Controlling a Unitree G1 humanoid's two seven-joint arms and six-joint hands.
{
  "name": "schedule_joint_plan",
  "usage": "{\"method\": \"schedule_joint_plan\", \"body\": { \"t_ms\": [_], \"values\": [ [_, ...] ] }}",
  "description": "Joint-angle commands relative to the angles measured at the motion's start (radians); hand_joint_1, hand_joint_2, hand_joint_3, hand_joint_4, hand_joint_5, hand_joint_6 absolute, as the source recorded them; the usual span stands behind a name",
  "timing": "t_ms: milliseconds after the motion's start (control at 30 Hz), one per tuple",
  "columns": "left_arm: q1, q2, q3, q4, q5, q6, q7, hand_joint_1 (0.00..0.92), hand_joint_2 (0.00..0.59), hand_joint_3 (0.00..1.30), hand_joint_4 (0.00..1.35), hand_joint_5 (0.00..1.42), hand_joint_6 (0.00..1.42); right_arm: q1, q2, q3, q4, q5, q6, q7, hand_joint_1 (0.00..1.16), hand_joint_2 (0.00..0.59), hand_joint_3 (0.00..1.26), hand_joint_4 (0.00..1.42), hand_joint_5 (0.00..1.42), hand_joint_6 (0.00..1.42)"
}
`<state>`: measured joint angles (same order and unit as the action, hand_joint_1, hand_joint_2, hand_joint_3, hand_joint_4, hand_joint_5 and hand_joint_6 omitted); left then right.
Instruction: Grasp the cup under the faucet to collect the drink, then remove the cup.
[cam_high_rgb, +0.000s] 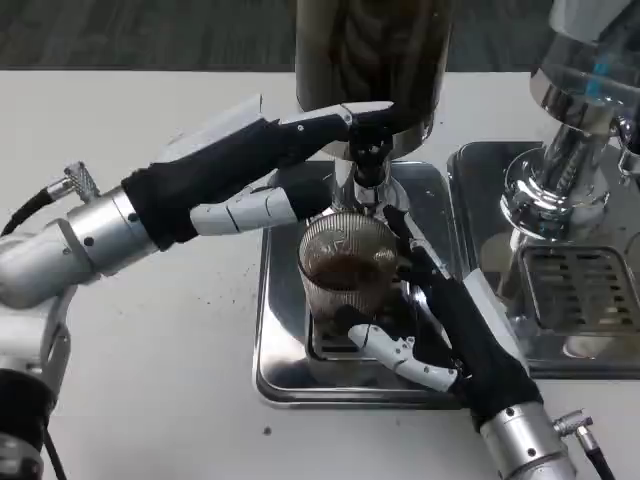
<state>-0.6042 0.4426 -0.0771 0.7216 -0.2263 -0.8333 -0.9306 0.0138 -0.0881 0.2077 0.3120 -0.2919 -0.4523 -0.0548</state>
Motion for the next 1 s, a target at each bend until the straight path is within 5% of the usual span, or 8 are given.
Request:
{"method": "schedule_joint_plan", "body": {
  "t_ms": [33,700,1000],
  "values": [
    [-0.003,-0.003,0.032,-0.035,-0.030,0.018,-0.013,0.000,0.124,0.17,0.08,0.09,0.08,-0.012,0.003,-0.003,0.015,0.005,-0.019,-0.008,0.62,0.230,0.03,0.02,0.05,0.12],
    [0.040,-0.024,0.137,-0.223,-0.184,0.168,-0.049,0.000,0.120,0.21,0.13,0.16,0.16,-0.006,0.006,-0.007,0.021,0.005,-0.028,-0.016,0.61,0.230,0.03,0.02,0.05,0.13],
    [0.137,-0.017,0.191,-0.237,-0.155,0.158,-0.013,0.000,0.125,0.24,0.17,0.19,0.19,0.001,0.004,-0.006,0.012,0.002,-0.028,-0.017,0.61,0.230,0.03,0.02,0.05,0.12]
  ]
}}
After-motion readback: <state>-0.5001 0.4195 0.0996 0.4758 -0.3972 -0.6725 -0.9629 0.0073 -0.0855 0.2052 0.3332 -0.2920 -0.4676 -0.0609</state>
